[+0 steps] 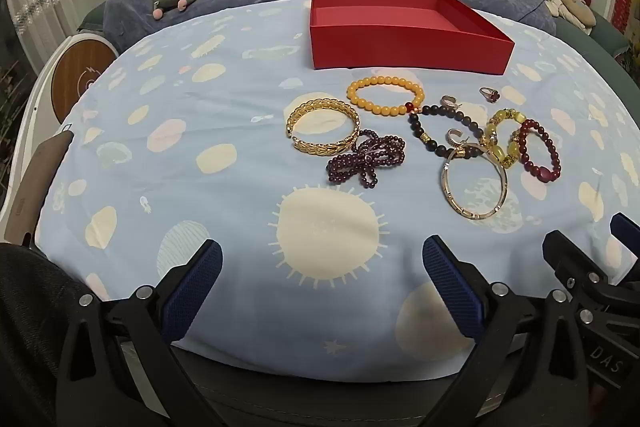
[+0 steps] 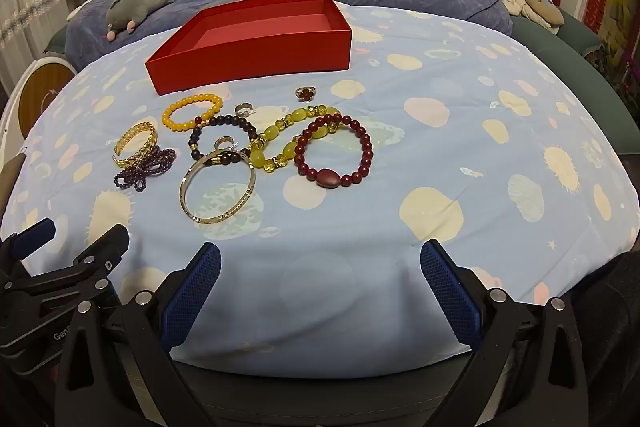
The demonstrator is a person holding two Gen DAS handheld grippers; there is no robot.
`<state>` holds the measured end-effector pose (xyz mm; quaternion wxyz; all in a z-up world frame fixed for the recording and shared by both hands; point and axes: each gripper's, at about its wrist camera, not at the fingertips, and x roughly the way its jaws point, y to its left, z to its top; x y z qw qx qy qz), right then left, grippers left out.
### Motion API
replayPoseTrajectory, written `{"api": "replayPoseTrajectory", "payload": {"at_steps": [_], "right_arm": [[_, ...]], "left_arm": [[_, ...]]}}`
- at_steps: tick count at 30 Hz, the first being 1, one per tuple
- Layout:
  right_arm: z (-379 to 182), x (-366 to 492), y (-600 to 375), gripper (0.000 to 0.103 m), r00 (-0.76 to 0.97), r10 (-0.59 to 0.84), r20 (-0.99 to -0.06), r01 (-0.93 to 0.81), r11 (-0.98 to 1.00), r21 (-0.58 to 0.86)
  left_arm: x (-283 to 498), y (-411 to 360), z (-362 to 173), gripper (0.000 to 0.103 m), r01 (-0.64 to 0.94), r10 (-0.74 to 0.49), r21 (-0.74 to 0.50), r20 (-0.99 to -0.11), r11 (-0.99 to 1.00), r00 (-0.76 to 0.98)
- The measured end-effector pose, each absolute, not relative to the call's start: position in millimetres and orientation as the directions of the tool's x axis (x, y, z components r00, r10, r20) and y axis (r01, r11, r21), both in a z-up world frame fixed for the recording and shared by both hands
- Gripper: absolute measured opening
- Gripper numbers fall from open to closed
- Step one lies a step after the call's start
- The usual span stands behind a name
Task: Organize jewelry
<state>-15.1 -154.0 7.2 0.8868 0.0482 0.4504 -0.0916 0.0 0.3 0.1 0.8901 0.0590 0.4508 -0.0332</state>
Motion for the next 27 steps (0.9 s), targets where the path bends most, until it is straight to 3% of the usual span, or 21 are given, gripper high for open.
{"api": "replayPoseTrajectory", "payload": {"at_steps": [27], "right_arm": [[8.9,-17.9,-156.2,0.096,0.585,-0.120,-0.802,0.212,0.977,0.009]], "left_arm": [[0.6,8.0,4.3,0.096,0.093,-0.005,0.064,-0.800,0.994,0.600]]}}
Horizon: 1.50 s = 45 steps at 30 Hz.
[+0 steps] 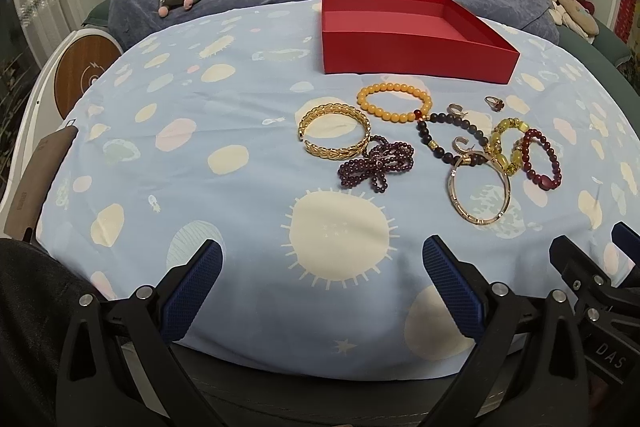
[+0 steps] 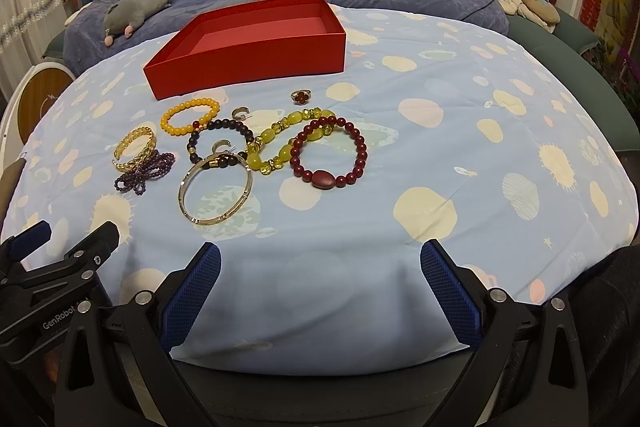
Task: Organize jewelry
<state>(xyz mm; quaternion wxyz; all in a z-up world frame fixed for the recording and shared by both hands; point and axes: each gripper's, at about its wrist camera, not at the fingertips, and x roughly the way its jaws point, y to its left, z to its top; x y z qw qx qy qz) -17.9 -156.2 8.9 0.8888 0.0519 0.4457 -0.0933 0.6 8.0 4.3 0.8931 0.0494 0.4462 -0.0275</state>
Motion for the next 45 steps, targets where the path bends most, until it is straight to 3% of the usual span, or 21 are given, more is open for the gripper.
{"api": "replayPoseTrajectory", "payload": {"at_steps": [45], "right_arm": [[12.3,-21.1,-154.1,0.096,0.590,-0.130,-0.797,0.204,0.979,-0.009]], "left_arm": [[-0.6,10.6,4.9,0.096,0.104,-0.009,0.067,-0.800,0.992,0.600]]}}
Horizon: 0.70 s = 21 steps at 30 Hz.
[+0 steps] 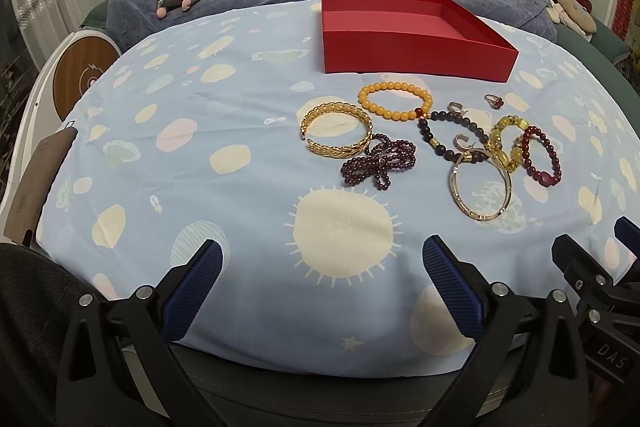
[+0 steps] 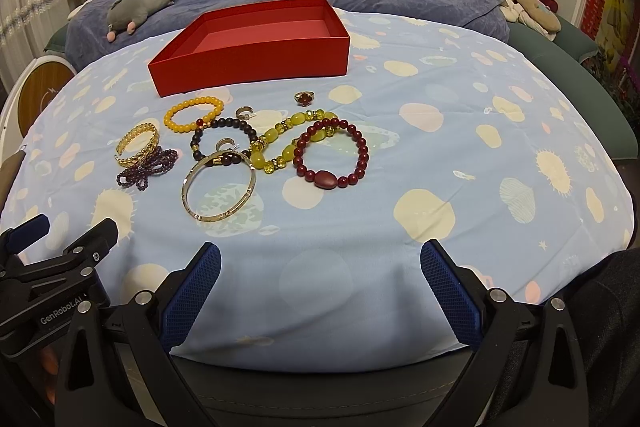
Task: Organize jewelry
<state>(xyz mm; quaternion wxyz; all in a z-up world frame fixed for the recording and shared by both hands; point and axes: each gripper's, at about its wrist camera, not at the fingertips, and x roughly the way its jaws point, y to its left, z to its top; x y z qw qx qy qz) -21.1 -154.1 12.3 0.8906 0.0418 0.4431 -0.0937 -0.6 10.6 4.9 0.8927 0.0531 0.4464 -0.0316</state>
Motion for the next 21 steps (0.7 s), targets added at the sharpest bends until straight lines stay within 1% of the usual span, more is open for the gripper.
{"api": "replayPoseTrajectory", "payload": {"at_steps": [21], "right_arm": [[13.1,-21.3,-154.6,0.096,0.591,-0.132,-0.796,0.204,0.979,-0.010]], "left_arm": [[-0.9,10.9,5.0,0.096,0.108,-0.012,0.066,-0.800,0.992,0.600]]}}
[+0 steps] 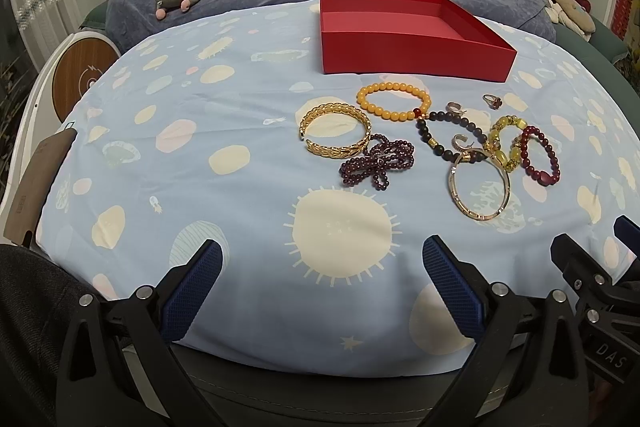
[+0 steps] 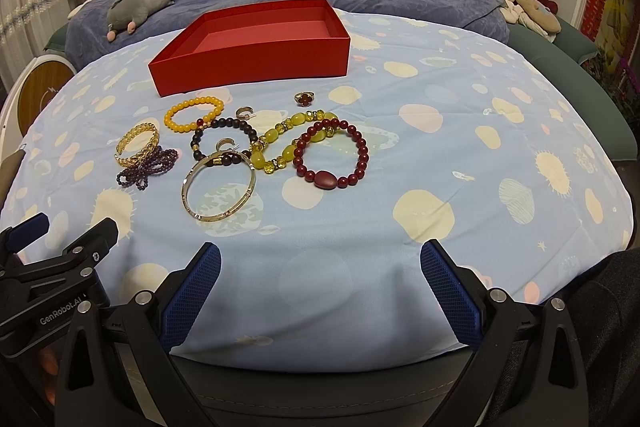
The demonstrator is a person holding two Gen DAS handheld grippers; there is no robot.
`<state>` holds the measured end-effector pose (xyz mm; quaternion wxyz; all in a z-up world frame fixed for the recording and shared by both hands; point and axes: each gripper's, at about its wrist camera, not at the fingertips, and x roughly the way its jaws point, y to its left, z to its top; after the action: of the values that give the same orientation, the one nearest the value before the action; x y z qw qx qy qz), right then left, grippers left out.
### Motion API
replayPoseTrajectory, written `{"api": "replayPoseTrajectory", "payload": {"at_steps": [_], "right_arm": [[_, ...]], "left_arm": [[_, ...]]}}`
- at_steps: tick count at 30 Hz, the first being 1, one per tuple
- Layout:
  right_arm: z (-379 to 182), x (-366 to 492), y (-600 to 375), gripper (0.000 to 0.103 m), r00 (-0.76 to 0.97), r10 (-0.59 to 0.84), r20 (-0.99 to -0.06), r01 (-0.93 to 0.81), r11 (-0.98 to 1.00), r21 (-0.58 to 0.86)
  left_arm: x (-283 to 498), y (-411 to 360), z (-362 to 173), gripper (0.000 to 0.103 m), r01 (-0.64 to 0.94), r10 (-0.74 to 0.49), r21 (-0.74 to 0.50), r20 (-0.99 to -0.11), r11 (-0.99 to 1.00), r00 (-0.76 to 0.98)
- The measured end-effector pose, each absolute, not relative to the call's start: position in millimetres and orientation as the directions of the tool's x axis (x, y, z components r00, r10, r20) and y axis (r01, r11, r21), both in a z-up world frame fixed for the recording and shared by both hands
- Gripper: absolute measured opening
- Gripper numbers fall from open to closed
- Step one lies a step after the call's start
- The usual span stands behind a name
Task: Organize jewelry
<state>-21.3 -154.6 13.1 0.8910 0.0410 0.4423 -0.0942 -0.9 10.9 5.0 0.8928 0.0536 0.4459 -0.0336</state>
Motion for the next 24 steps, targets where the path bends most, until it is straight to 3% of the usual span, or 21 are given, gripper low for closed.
{"api": "replayPoseTrajectory", "payload": {"at_steps": [15,24], "right_arm": [[13.3,-21.6,-155.8,0.096,0.591,-0.130,-0.796,0.208,0.978,-0.005],[18.6,-14.4,-165.2,0.096,0.579,-0.144,-0.802,0.232,0.973,-0.007]], "left_arm": [[-0.6,11.2,4.7,0.096,0.106,-0.016,0.060,-0.801,0.993,0.599],[13.6,21.3,12.6,0.096,0.071,-0.050,-0.012,-0.817,0.997,0.574]]}}
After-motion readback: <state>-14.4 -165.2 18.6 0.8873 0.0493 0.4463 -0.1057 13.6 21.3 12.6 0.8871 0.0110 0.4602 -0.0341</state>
